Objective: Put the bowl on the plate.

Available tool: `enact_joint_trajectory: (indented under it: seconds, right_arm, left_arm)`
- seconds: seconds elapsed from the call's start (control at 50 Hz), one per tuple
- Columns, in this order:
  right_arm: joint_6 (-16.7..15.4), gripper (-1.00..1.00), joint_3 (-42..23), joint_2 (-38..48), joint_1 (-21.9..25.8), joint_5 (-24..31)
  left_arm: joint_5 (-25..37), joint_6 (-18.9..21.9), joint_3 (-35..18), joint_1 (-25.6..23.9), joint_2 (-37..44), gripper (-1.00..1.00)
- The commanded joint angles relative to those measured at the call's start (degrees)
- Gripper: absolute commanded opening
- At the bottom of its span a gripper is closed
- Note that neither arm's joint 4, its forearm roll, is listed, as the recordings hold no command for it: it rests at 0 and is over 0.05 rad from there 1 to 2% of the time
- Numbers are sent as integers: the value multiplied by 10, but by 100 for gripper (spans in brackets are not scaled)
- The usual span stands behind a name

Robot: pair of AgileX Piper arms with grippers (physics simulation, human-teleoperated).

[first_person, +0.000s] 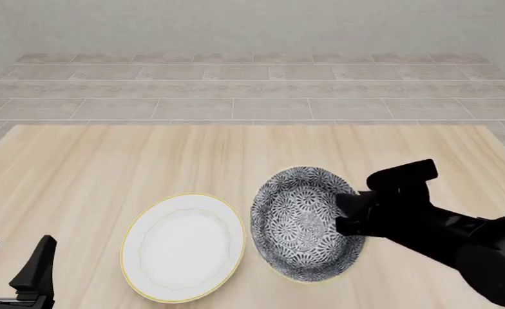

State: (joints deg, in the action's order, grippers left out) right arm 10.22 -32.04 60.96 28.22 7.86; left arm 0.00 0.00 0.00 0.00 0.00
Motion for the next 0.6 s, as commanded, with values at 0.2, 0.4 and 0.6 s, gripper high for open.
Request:
enact_joint_trajectory:
  seconds: [0.2, 0.4, 0.6]
  right_arm:
    - [-3, -100, -112, 39, 50, 23]
    - [-4, -100, -164, 78, 73, 17]
    - [9, -100, -171, 114, 95, -6]
  left_arm:
    - [0, 0, 0, 0, 0, 100]
    - [0, 0, 0, 0, 0, 100]
    - [0, 0, 0, 0, 0, 100]
